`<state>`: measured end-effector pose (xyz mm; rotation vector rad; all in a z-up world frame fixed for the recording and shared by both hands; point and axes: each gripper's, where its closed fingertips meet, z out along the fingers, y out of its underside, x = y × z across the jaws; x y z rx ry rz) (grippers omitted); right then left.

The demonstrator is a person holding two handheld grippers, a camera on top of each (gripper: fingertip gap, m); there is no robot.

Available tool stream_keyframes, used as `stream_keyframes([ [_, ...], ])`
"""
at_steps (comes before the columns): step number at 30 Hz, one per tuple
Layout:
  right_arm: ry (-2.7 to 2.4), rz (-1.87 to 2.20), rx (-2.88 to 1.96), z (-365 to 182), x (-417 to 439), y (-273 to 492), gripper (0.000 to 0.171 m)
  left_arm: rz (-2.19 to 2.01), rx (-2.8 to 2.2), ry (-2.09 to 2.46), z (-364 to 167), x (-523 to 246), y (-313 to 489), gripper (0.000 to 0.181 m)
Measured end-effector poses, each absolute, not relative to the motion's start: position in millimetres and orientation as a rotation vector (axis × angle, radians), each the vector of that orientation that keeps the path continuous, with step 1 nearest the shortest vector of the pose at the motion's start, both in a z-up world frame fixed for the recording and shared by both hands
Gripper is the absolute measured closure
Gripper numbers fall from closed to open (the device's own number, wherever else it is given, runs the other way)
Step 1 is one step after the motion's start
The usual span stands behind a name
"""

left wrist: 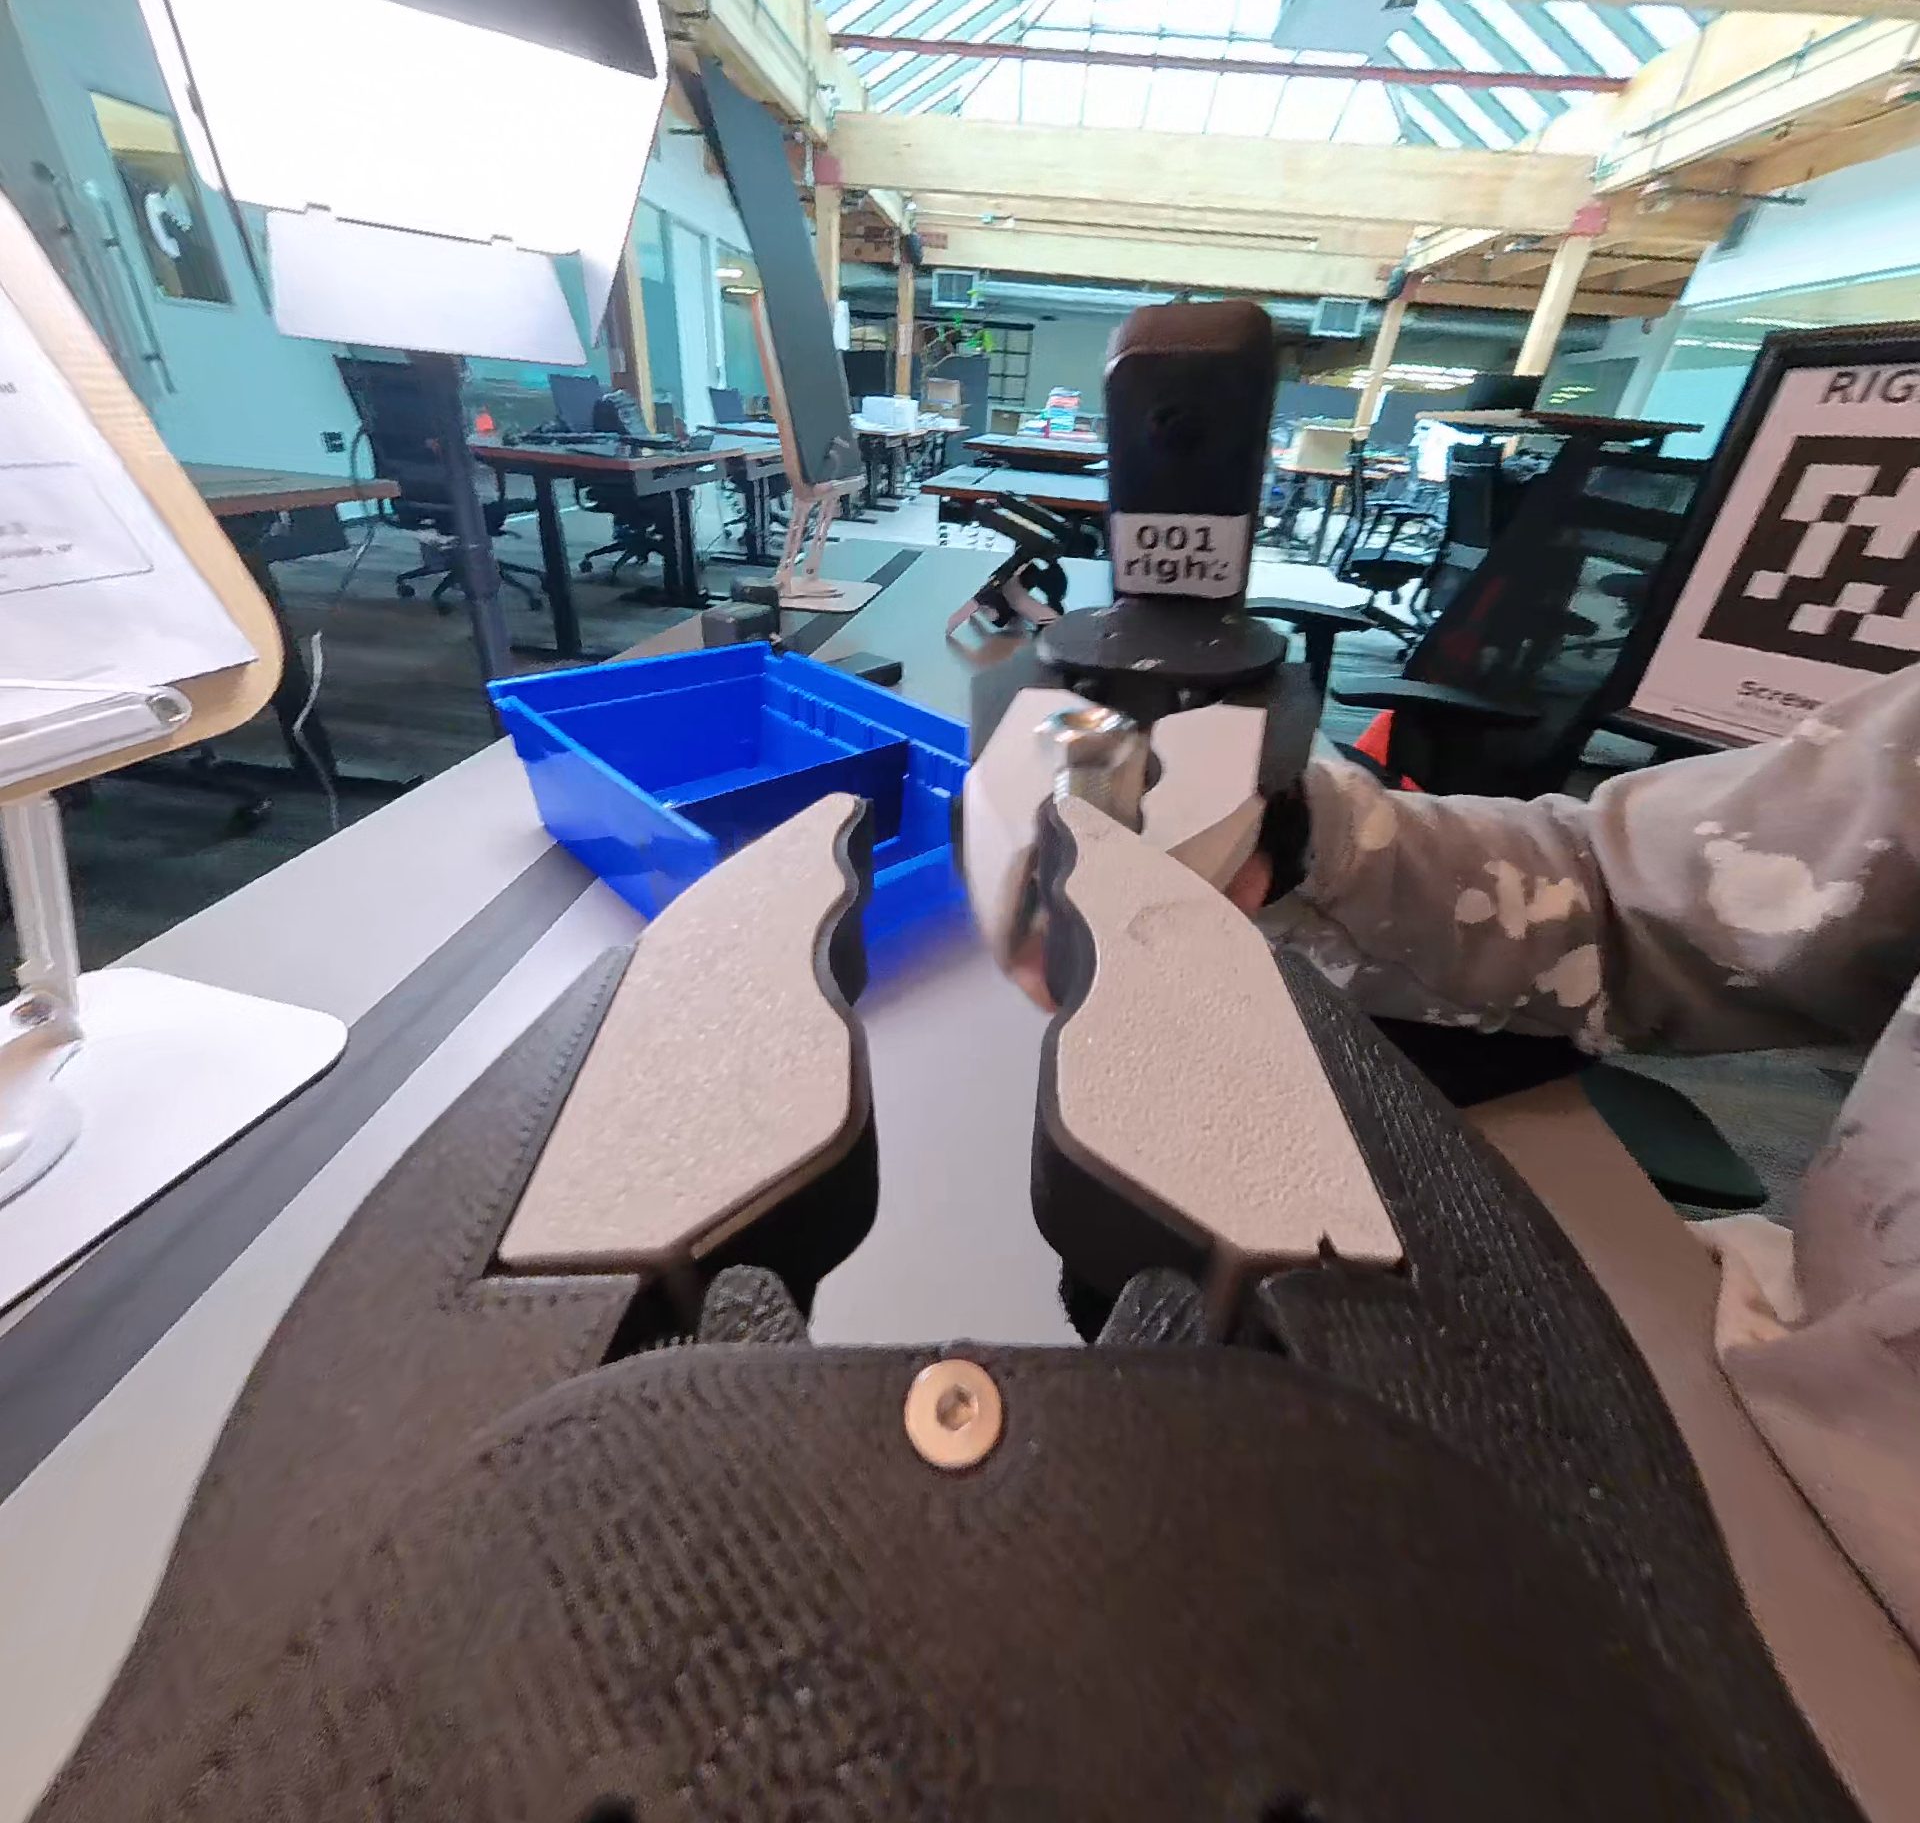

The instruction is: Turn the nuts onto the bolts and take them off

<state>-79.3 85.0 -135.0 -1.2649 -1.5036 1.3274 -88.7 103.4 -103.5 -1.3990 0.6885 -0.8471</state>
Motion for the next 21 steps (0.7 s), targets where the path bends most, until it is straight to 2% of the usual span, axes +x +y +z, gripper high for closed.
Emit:
stream_keyframes([
  [5, -1.509, 1.316, -1.275, -140.9, -82.6, 84.6, 0.153, -0.836, -1.420, 0.731, -104.1, -71.4, 99.9, 0.146],
  [7, -1.509, 1.341, -1.237, -135.7, -80.4, 81.7, 0.153, -0.838, -1.441, 0.640, -102.7, -86.0, 109.0, 0.158],
  [8, -1.510, 1.368, -1.219, -131.8, -78.6, 78.9, 0.153, -0.830, -1.450, 0.602, -103.1, -94.7, 113.0, 0.158],
  [17, -1.484, 1.323, -1.251, -136.5, -81.7, 85.4, 0.153, -0.847, -1.421, 0.679, -97.1, -70.7, 101.8, 0.142],
  [19, -1.487, 1.360, -1.211, -131.3, -79.4, 81.4, 0.153, -0.812, -1.458, 0.579, -98.1, -88.4, 113.9, 0.158],
  [21, -1.477, 1.382, -1.185, -123.9, -76.9, 78.9, 0.153, -0.813, -1.474, 0.555, -101.0, -100.9, 116.7, 0.155],
])
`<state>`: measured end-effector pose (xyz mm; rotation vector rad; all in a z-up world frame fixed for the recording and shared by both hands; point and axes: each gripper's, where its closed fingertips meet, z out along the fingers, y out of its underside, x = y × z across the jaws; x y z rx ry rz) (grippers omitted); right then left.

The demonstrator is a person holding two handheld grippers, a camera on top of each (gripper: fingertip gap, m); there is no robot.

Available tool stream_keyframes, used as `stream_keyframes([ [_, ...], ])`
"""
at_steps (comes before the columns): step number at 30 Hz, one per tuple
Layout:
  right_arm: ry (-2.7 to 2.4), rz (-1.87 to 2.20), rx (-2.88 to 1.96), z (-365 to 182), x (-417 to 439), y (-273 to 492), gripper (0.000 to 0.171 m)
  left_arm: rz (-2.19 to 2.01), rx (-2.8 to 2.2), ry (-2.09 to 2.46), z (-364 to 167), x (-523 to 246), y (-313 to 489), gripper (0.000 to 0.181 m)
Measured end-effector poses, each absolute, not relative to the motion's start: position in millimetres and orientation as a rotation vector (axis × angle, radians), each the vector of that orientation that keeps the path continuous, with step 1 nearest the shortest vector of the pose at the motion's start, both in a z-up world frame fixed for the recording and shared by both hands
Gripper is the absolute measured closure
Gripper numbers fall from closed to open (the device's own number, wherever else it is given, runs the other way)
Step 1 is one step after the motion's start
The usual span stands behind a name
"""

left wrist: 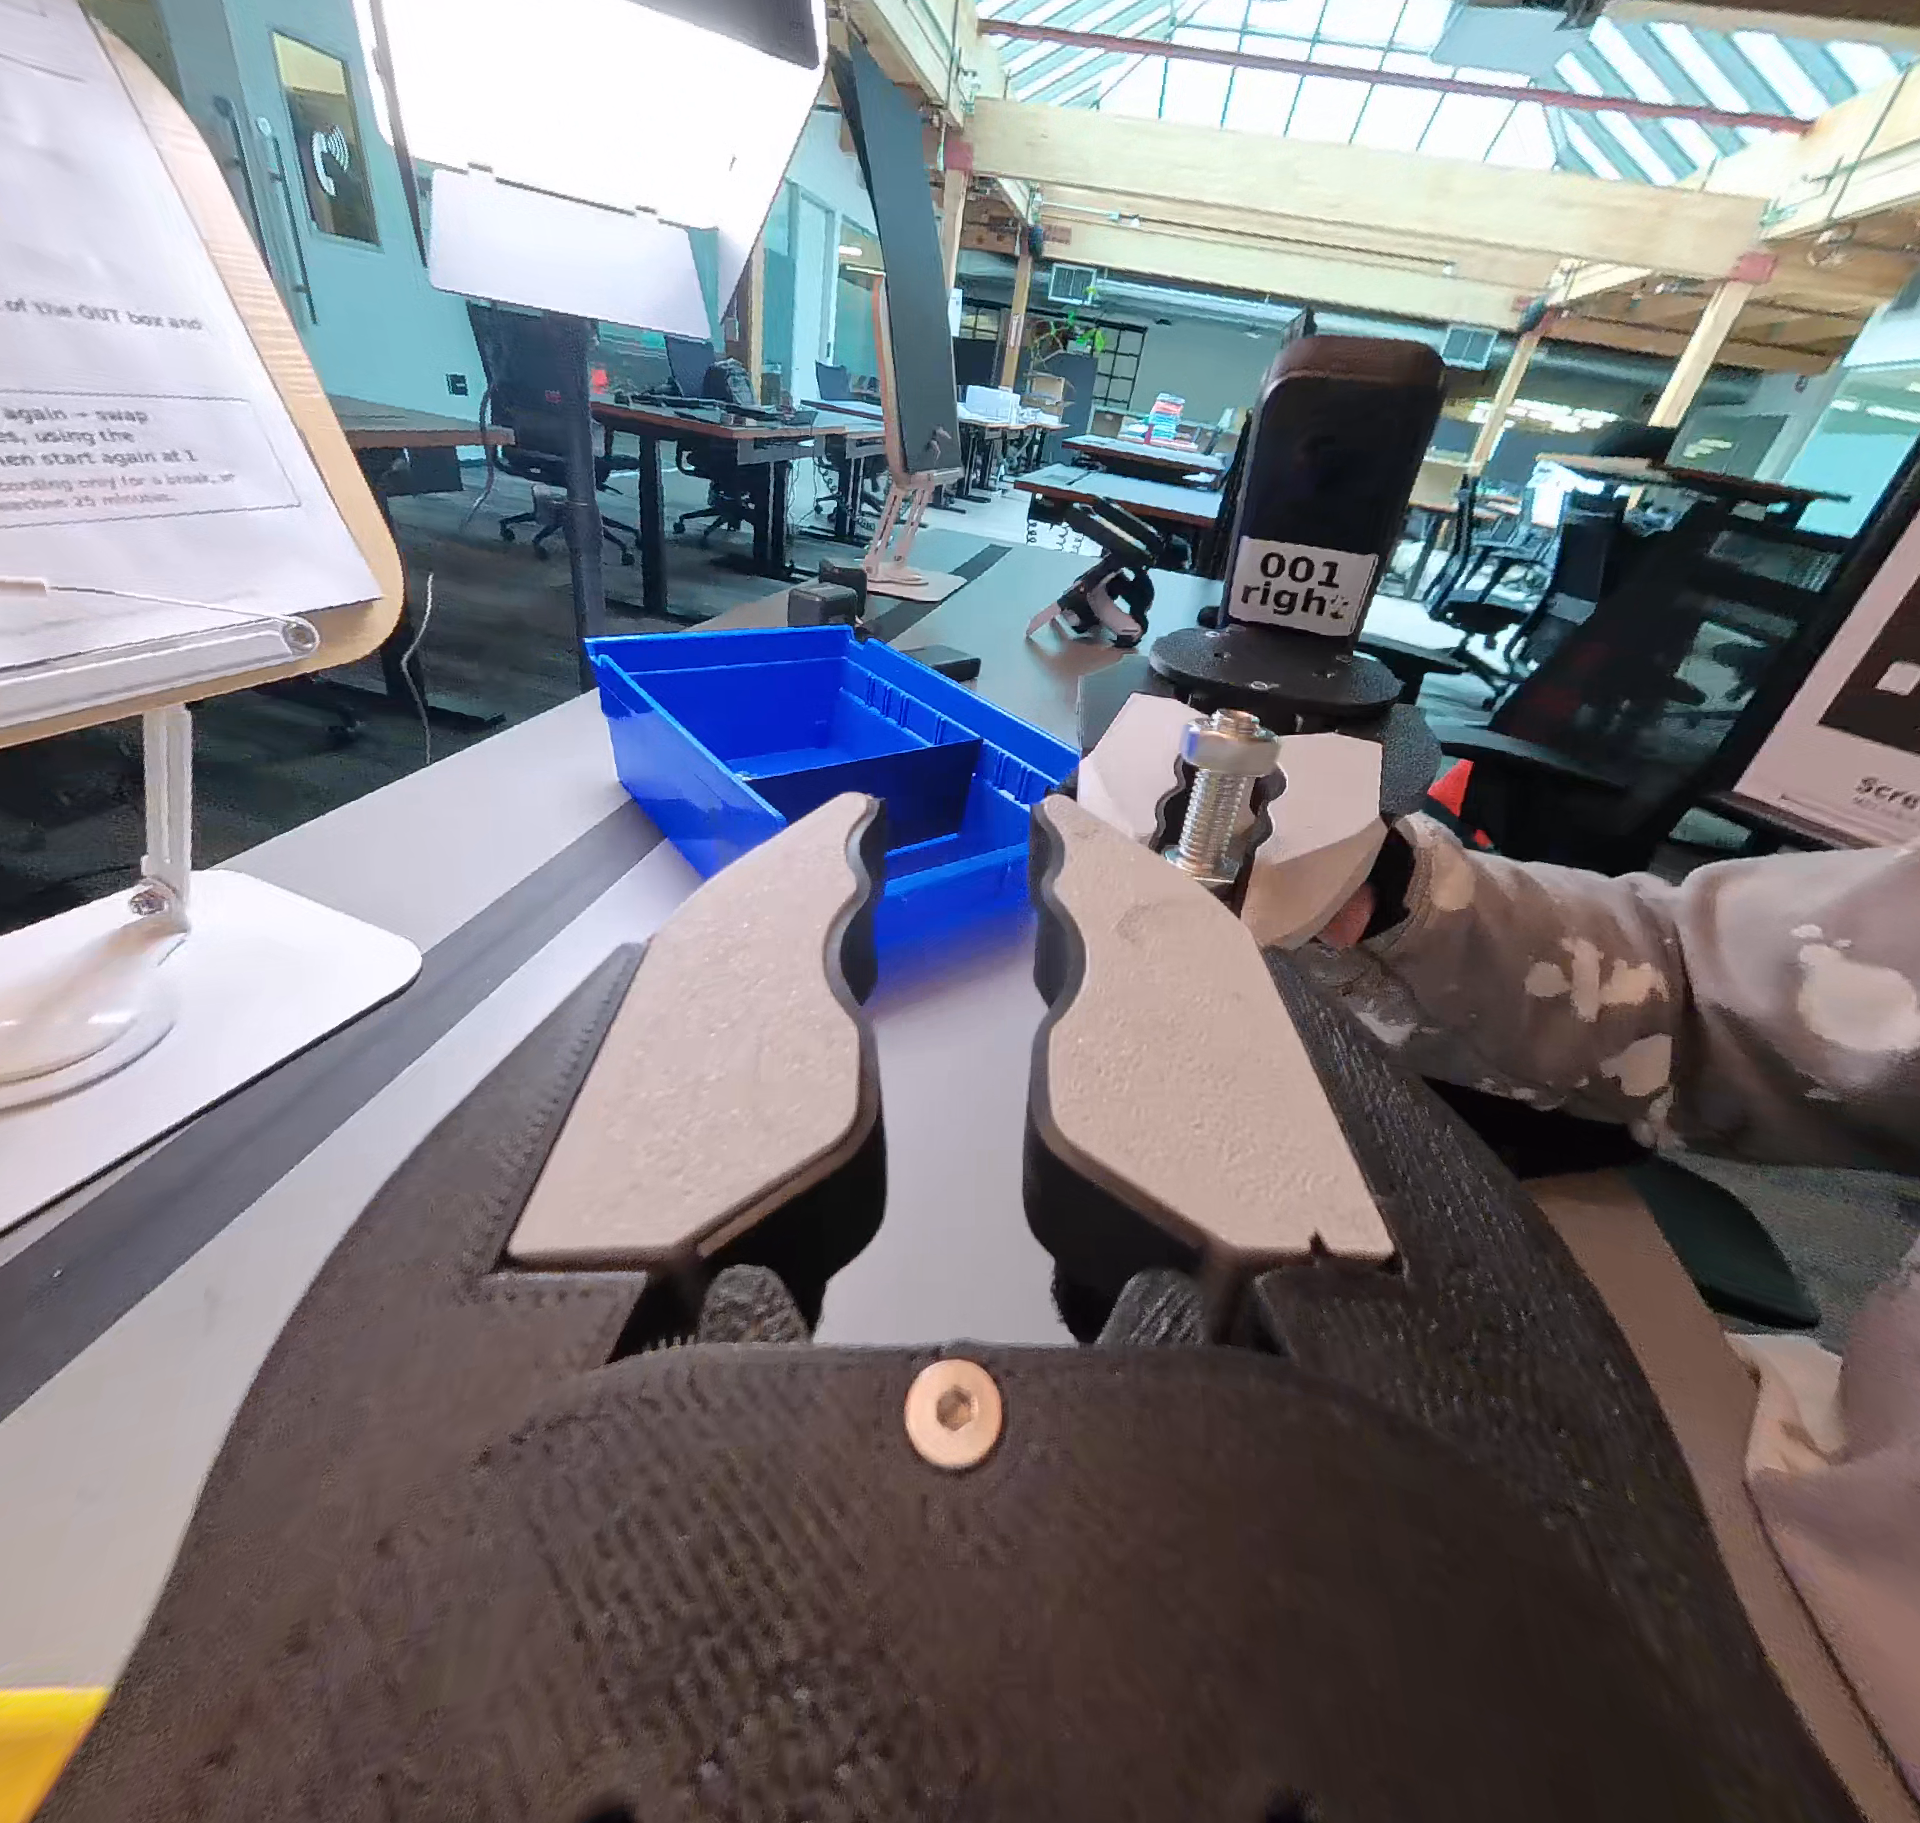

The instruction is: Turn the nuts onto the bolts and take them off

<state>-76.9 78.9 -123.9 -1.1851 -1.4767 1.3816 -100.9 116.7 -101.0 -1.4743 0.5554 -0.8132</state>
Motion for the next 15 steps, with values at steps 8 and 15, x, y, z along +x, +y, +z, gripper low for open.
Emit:
stream_keyframes([
  [8, -1.468, 1.333, -1.241, -133.4, -80.3, 87.1, 0.152, -0.845, -1.455, 0.671, -97.8, -68.6, 102.7, 0.145],
  [15, -1.466, 1.340, -1.206, -124.0, -75.8, 84.8, 0.153, -0.824, -1.458, 0.577, -90.3, -95.1, 109.2, 0.151],
])
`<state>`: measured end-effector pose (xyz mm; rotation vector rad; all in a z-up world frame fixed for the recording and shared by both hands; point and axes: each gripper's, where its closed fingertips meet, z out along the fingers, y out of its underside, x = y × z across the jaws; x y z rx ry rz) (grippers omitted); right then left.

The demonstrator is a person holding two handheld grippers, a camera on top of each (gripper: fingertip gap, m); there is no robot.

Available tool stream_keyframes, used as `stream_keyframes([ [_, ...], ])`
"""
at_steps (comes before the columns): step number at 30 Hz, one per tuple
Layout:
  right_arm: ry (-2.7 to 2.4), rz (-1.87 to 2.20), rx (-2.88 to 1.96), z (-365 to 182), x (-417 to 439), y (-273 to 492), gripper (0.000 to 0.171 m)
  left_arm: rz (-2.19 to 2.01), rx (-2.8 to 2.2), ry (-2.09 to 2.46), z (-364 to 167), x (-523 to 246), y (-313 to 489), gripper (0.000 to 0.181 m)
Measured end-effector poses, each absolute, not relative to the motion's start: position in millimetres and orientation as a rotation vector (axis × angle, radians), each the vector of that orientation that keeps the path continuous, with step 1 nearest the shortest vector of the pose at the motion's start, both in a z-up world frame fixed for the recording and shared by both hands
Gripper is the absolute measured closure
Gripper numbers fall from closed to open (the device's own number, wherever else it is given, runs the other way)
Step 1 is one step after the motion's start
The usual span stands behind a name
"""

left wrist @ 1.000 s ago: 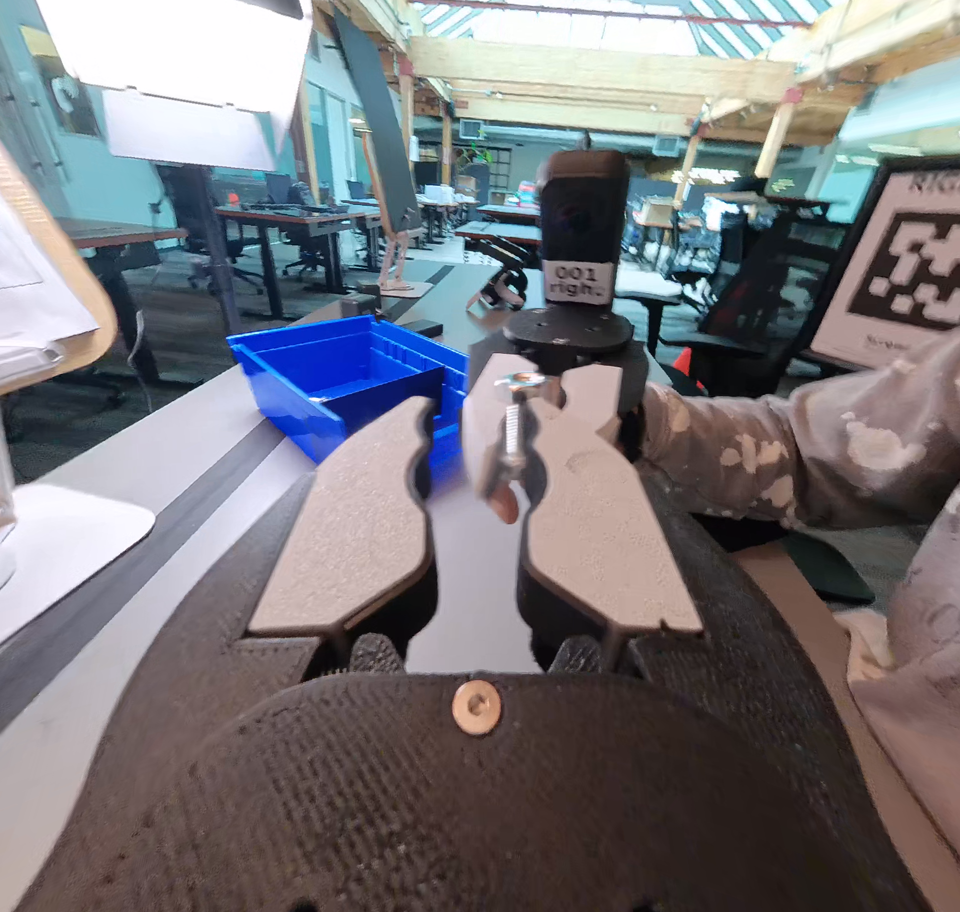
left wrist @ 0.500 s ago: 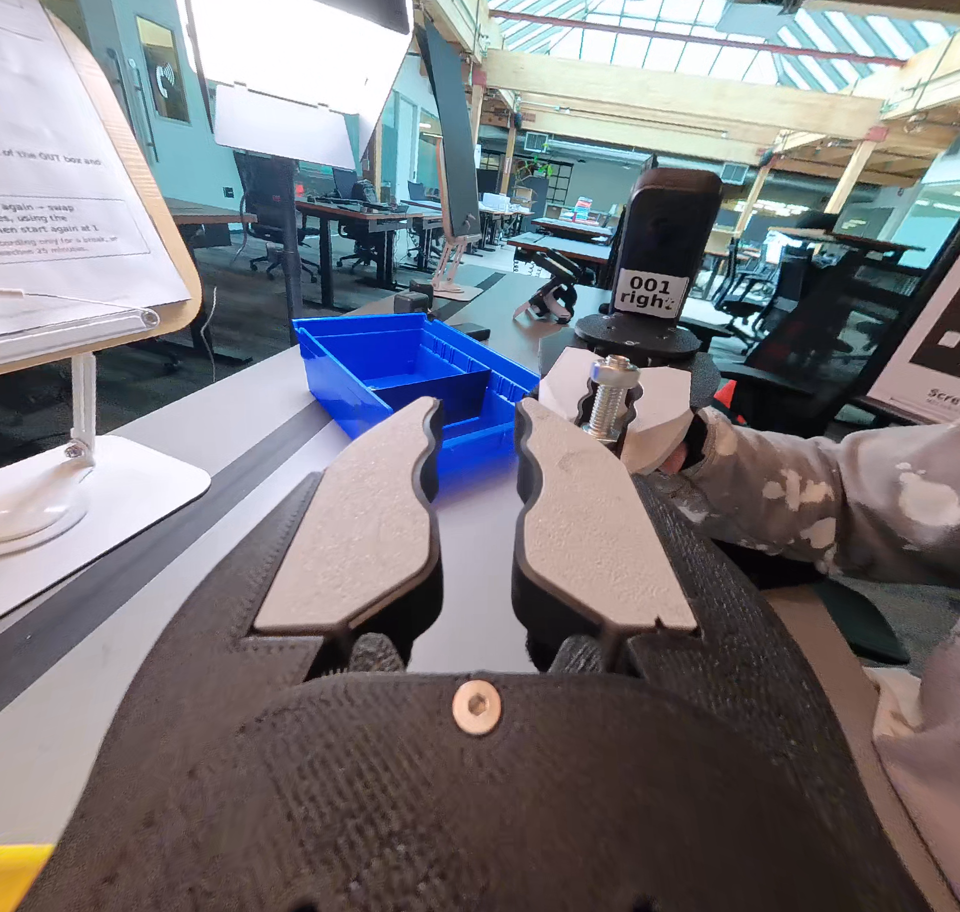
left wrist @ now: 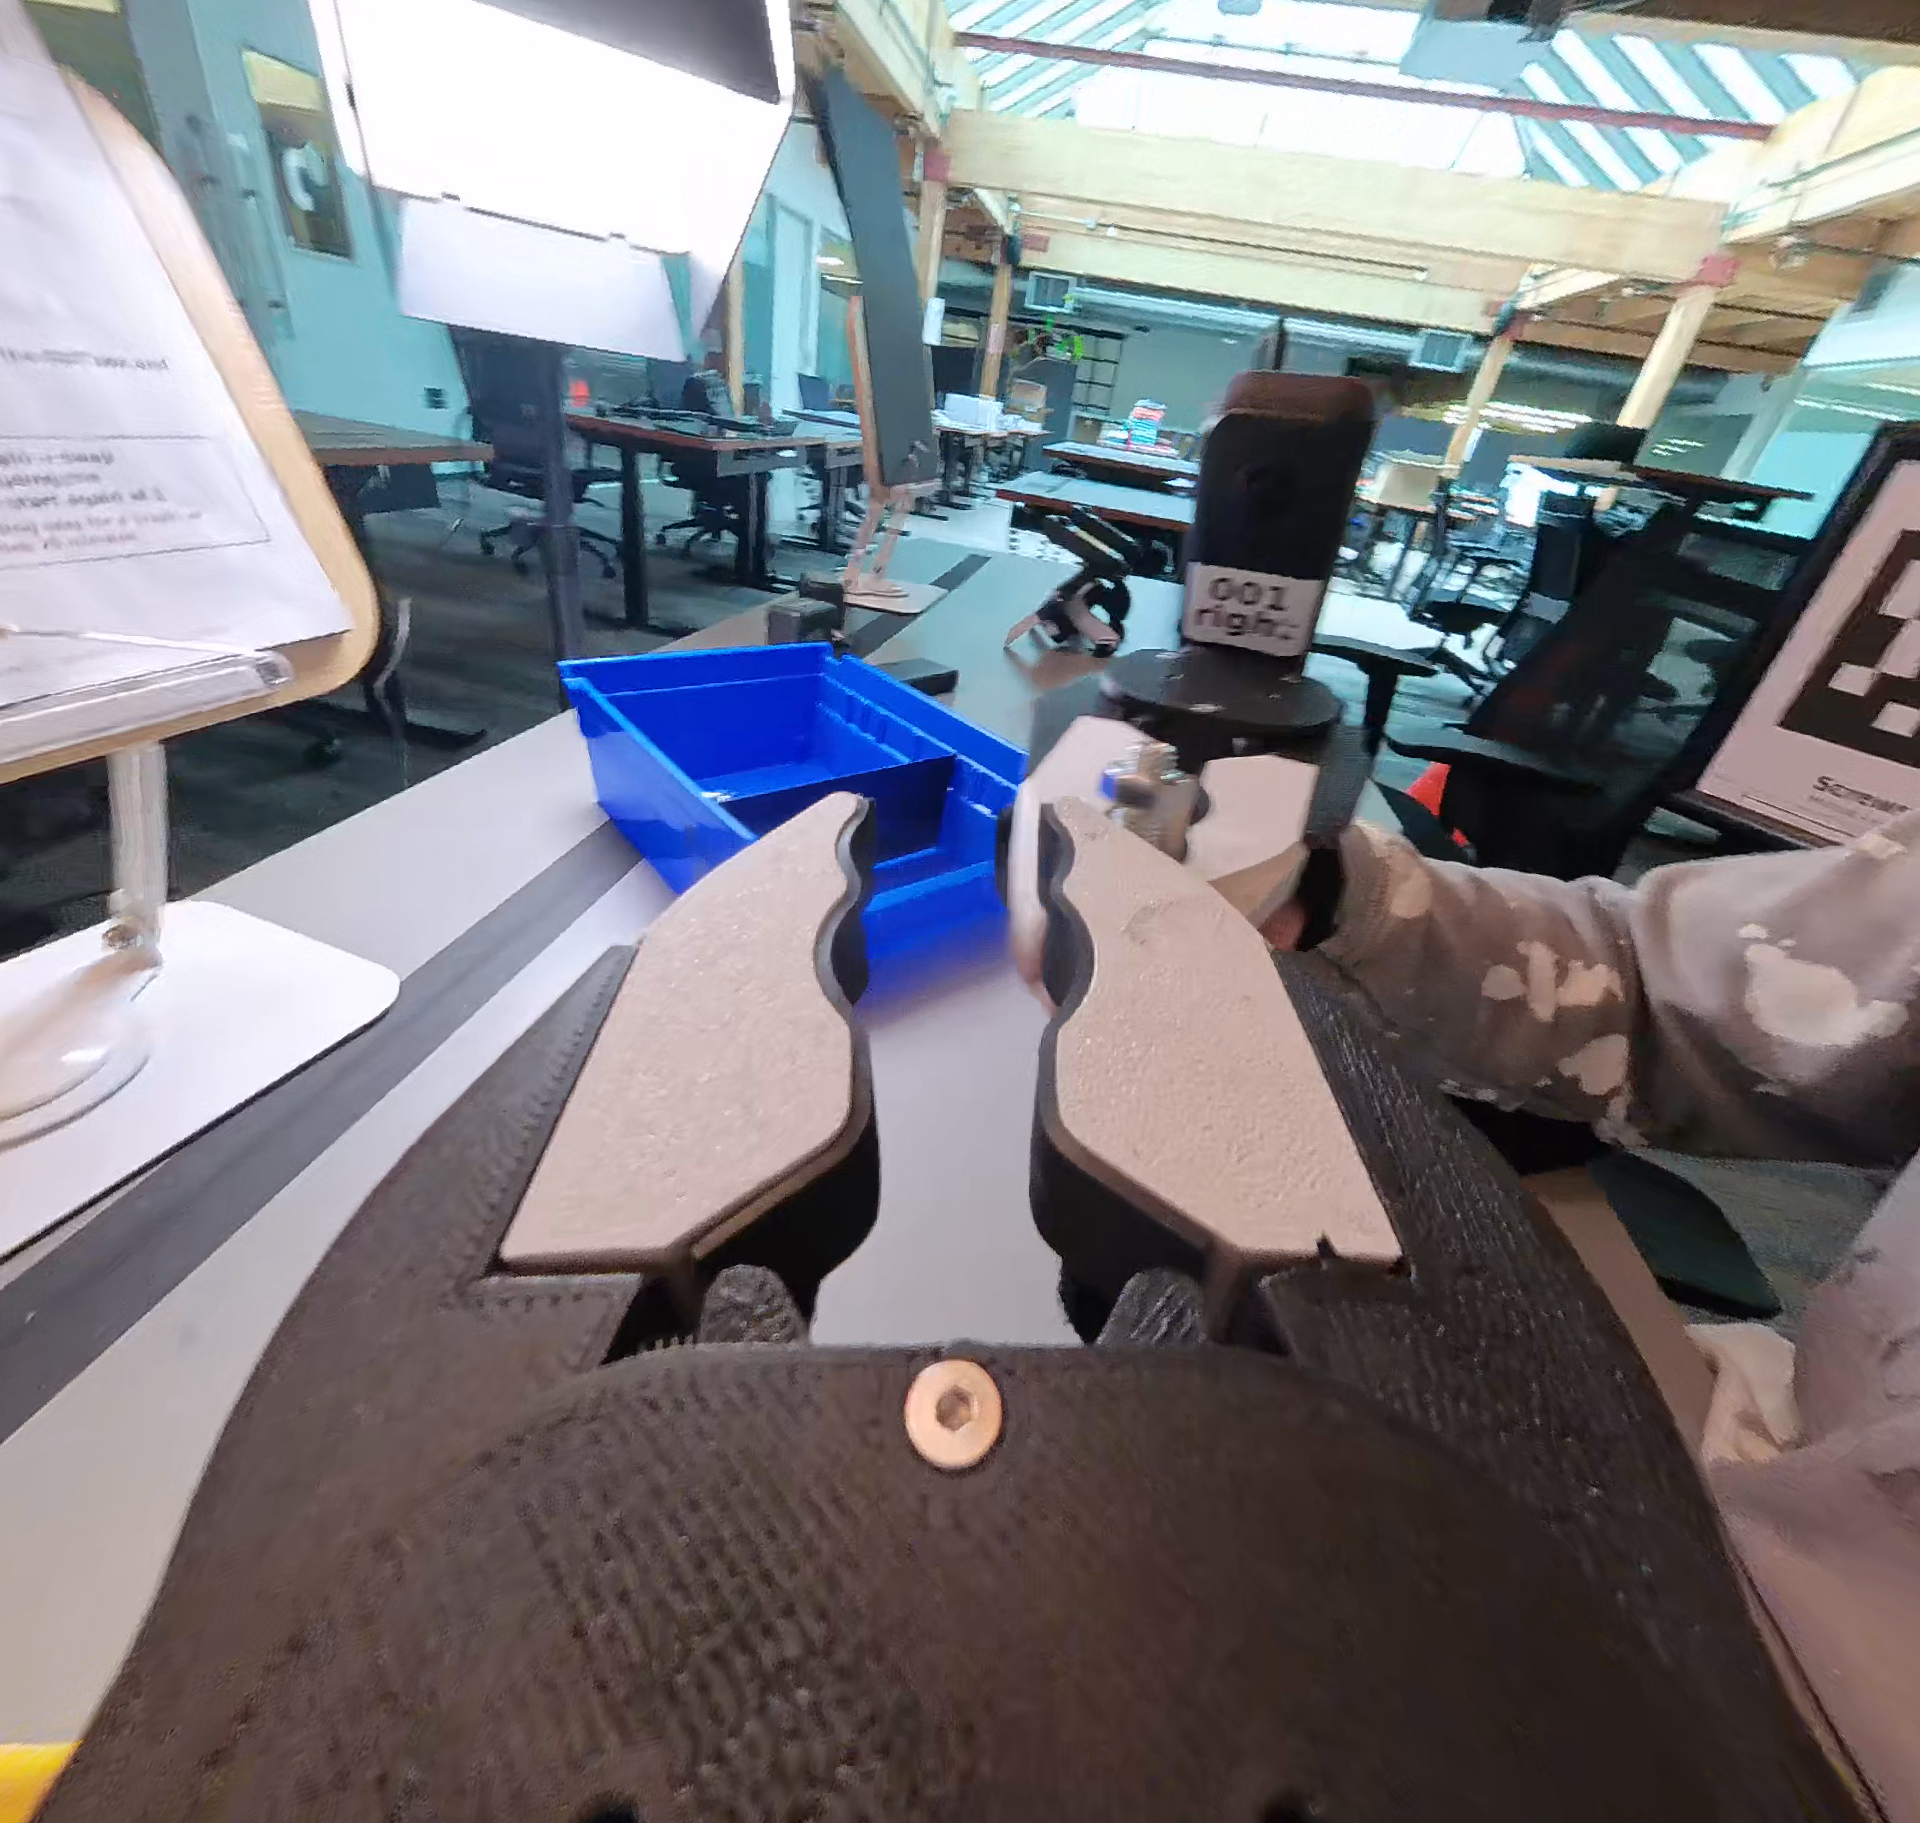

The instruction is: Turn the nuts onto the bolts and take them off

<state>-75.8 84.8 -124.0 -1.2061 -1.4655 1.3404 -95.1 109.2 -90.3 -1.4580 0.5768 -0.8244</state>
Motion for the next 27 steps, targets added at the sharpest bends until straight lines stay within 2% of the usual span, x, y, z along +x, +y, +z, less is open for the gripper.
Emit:
stream_keyframes([
  [4, -1.457, 1.323, -1.257, -132.0, -78.7, 90.6, 0.153, -0.896, -1.448, 0.684, -91.4, -64.3, 95.1, 0.141],
  [7, -1.475, 1.318, -1.249, -131.6, -79.0, 86.6, 0.153, -0.817, -1.492, 0.675, -100.9, -68.7, 104.7, 0.144],
  [8, -1.480, 1.324, -1.234, -130.5, -77.8, 86.2, 0.153, -0.801, -1.520, 0.608, -101.3, -80.0, 111.8, 0.160],
  [11, -1.479, 1.339, -1.214, -124.8, -75.1, 84.5, 0.153, -0.798, -1.522, 0.579, -99.9, -96.4, 113.6, 0.153],
  [15, -1.474, 1.294, -1.276, -133.6, -77.8, 91.9, 0.153, -0.869, -1.470, 0.666, -93.6, -72.1, 99.0, 0.142],
  [21, -1.484, 1.303, -1.263, -133.6, -78.7, 87.9, 0.153, -0.887, -1.521, 0.664, -104.1, -71.8, 105.0, 0.140],
  [22, -1.471, 1.323, -1.261, -131.6, -77.5, 89.4, 0.153, -0.842, -1.533, 0.623, -104.2, -81.1, 110.4, 0.152],
  [24, -1.459, 1.363, -1.244, -126.2, -74.9, 88.4, 0.153, -0.786, -1.518, 0.612, -103.2, -90.5, 112.5, 0.154],
  [27, -1.464, 1.333, -1.250, -128.2, -75.8, 89.5, 0.153, -0.880, -1.486, 0.644, -97.6, -79.0, 103.4, 0.148],
])
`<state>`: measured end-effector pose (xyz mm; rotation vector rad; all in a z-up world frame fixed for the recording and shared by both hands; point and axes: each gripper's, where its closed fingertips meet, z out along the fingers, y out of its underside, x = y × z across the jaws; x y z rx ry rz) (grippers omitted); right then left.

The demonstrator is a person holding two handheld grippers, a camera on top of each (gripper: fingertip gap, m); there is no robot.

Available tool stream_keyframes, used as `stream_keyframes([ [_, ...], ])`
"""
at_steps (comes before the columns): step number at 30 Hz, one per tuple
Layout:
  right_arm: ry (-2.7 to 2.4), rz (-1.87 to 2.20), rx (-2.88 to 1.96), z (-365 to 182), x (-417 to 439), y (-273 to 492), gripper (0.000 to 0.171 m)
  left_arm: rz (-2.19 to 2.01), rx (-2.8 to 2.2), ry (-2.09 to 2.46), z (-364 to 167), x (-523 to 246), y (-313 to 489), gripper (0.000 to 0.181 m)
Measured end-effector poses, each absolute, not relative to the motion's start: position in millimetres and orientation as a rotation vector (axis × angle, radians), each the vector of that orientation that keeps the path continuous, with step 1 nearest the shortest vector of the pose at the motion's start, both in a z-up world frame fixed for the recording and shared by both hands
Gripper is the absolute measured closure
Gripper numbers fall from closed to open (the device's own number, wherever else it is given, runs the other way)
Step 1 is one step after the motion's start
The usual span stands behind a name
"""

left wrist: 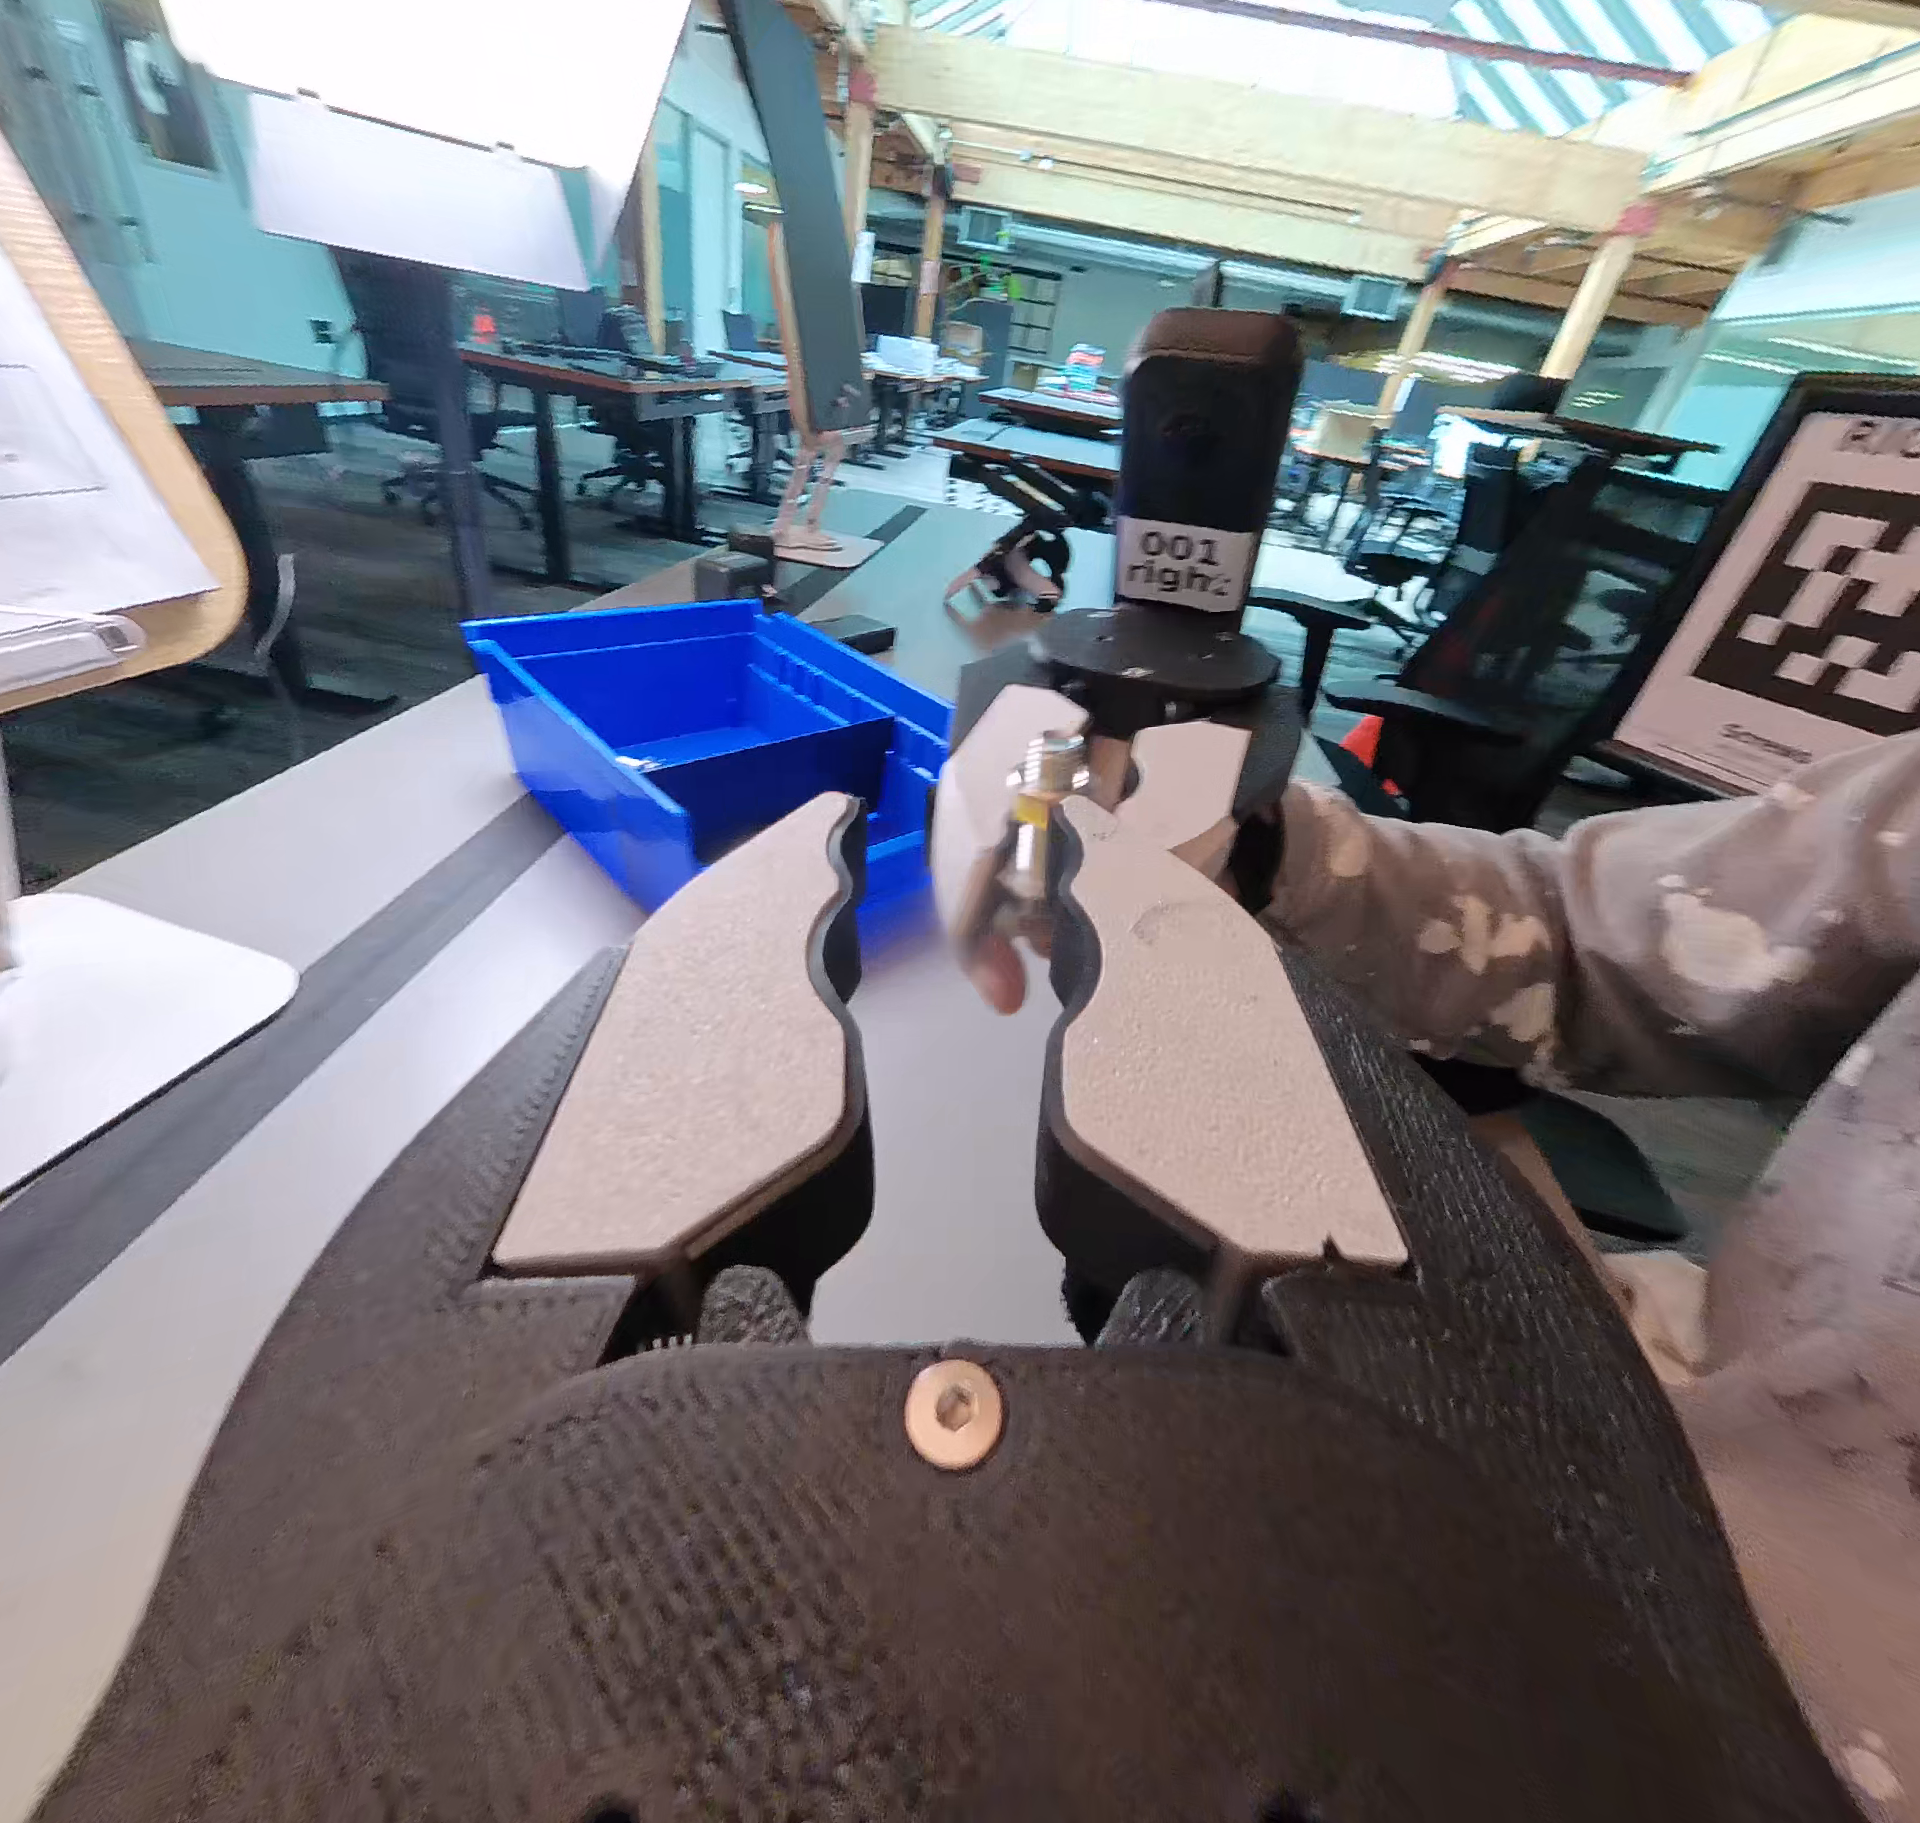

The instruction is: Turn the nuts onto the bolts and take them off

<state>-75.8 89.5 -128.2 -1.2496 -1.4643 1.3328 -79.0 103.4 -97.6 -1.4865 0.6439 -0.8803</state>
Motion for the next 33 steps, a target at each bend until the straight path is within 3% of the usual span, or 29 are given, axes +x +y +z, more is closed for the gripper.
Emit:
stream_keyframes([
  [4, -1.484, 1.317, -1.272, -135.4, -79.9, 87.1, 0.153, -0.915, -1.480, 0.721, -102.7, -56.5, 95.3, 0.144],
  [7, -1.498, 1.329, -1.262, -134.5, -80.7, 81.9, 0.153, -0.865, -1.477, 0.769, -107.3, -51.4, 93.7, 0.161],
  [17, -1.513, 1.498, -1.142, -122.9, -77.1, 61.6, 0.153, -1.035, -1.383, 0.847, -97.8, -50.3, 72.8, 0.161],
  [20, -1.507, 1.594, -1.066, -115.0, -73.5, 51.4, 0.153, -1.078, -1.313, 0.851, -92.3, -58.5, 67.3, 0.151],
  [22, -1.496, 1.665, -1.006, -106.3, -67.9, 46.3, 0.153, -1.061, -1.334, 0.729, -89.8, -77.3, 82.6, 0.163],
  [33, -1.461, 1.584, -1.084, -117.4, -76.8, 58.1, 0.153, -0.991, -1.357, 0.808, -91.4, -61.5, 77.0, 0.145],
])
